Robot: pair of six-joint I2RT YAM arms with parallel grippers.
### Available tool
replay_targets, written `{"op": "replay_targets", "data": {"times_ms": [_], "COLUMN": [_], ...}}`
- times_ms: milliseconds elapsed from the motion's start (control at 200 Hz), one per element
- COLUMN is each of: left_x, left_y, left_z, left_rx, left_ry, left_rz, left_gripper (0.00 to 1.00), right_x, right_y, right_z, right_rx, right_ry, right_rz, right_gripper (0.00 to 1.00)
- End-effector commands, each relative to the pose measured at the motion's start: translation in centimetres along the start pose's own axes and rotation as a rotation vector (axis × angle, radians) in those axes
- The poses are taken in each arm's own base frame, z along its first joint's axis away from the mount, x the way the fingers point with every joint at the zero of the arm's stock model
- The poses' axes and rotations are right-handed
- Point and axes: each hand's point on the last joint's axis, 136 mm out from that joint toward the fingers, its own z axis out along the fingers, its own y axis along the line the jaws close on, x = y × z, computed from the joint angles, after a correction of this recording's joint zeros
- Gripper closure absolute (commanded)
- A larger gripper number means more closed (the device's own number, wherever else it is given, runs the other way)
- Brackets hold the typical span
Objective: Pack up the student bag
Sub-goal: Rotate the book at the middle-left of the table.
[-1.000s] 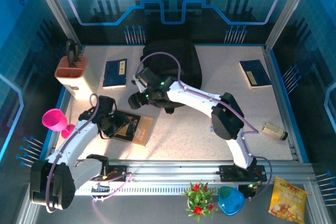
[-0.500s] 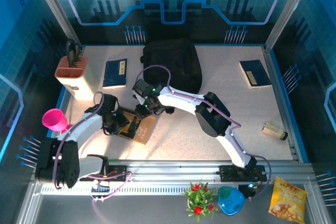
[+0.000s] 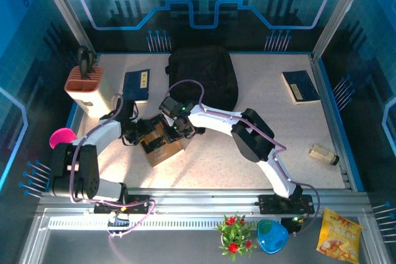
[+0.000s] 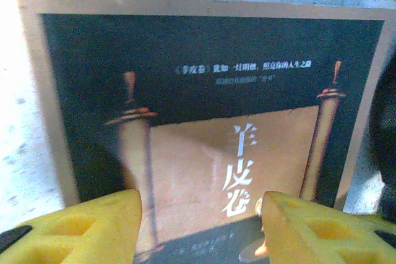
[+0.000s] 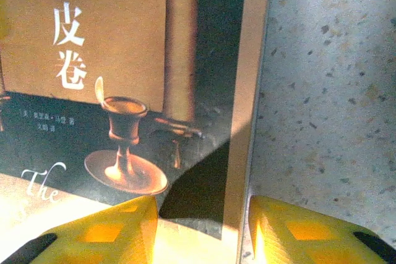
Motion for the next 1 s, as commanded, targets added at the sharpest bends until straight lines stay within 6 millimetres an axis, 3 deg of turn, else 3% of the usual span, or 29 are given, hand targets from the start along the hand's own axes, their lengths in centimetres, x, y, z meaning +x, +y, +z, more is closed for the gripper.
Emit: {"op": "replay_targets", "data": {"times_ms": [0,230,425,710,996], "left_x": [1.5,3.8,4.9,5.0,5.5], "left_y": [2.1,4.1,3.2,2.0,2.4], "left_z": [-1.8,-1.5,-0.1,0.5,1.2], "left_rx": [-0.042,-0.044,0.037,0.112,0.098], "left_ry": [0.006,0.049,0.116,0.139,0.181], "left_rz": [-0.045,-0.113,-0.131,-0.104,-0.123], "left_gripper": [0.42,0.41,0.39,0.40,0.28], "right_x": [-1.2,-1.5,-0.9,-0.2,0.9], "right_y": [0.0,-0.4,-0.9,-1.2,-2.5], "right_z": [-1.7,-0.8,-0.3,0.4,1.2], "right_rx": [0.012,0.005,0.021,0.006,0.015], "right_ry": [-0.052,-0.036,-0.014,0.013,0.055], "right_rz": [0.040,0.064,0.077,0.103,0.140], "right_gripper": [0.55,0.55,0.57,0.60,0.64]}}
